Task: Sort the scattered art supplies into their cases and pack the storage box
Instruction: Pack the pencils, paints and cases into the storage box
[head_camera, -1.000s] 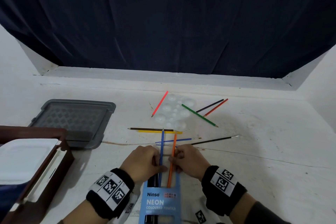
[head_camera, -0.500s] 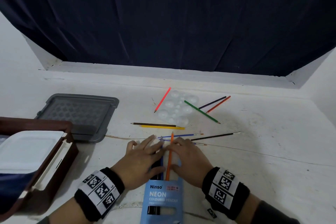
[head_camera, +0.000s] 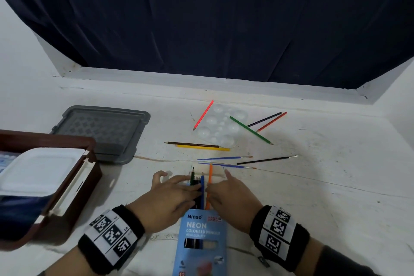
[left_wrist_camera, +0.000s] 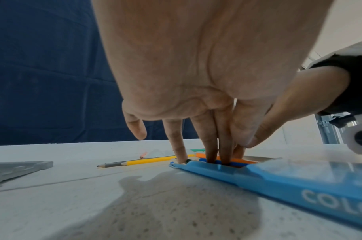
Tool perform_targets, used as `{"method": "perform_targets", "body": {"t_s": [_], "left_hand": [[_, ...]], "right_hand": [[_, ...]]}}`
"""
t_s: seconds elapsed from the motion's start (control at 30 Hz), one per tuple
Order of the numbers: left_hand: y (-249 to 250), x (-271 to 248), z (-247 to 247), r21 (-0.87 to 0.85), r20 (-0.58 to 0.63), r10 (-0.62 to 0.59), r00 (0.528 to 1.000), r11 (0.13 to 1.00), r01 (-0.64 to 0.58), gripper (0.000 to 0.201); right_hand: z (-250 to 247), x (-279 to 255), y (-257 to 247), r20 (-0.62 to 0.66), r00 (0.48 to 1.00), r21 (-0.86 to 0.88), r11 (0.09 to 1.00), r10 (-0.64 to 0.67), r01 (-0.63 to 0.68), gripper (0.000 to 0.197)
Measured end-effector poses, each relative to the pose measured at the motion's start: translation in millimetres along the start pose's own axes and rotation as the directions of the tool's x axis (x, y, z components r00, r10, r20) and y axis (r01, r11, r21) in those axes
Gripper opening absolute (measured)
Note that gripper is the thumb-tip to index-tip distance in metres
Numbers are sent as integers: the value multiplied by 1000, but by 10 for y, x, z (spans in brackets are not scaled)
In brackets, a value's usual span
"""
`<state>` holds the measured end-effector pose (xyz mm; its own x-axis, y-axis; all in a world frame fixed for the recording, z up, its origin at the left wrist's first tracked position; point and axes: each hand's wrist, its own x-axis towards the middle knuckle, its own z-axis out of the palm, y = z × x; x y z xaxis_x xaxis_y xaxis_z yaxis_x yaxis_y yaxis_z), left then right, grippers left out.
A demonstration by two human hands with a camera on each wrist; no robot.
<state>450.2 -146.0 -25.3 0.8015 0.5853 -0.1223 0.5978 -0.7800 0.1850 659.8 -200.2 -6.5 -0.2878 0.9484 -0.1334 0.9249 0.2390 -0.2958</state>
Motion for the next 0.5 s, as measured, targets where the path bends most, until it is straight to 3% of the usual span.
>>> {"method": "perform_targets", "body": {"t_s": [0.17,0.27,0.37,0.5], "left_hand": [[70,47,-73,-120,-8,-46,999,992,45,52],[53,80,-155,-164,-3,-73,997,984,72,28],[-30,145,-222,-223,-77,-75,994,973,56,22],[-258,358,-337,-356,-239,-198,951,929,104,39]], "right_hand": [[47,-51,-10,-88,991,200,973,-98,114,27],[-28,-39,-21,-99,992,299,948,-85,111,24],[-130,47,86,-227,974,358,932,28,56,19],[-277,247,541,-367,904,347,934,221,-87,13]]}}
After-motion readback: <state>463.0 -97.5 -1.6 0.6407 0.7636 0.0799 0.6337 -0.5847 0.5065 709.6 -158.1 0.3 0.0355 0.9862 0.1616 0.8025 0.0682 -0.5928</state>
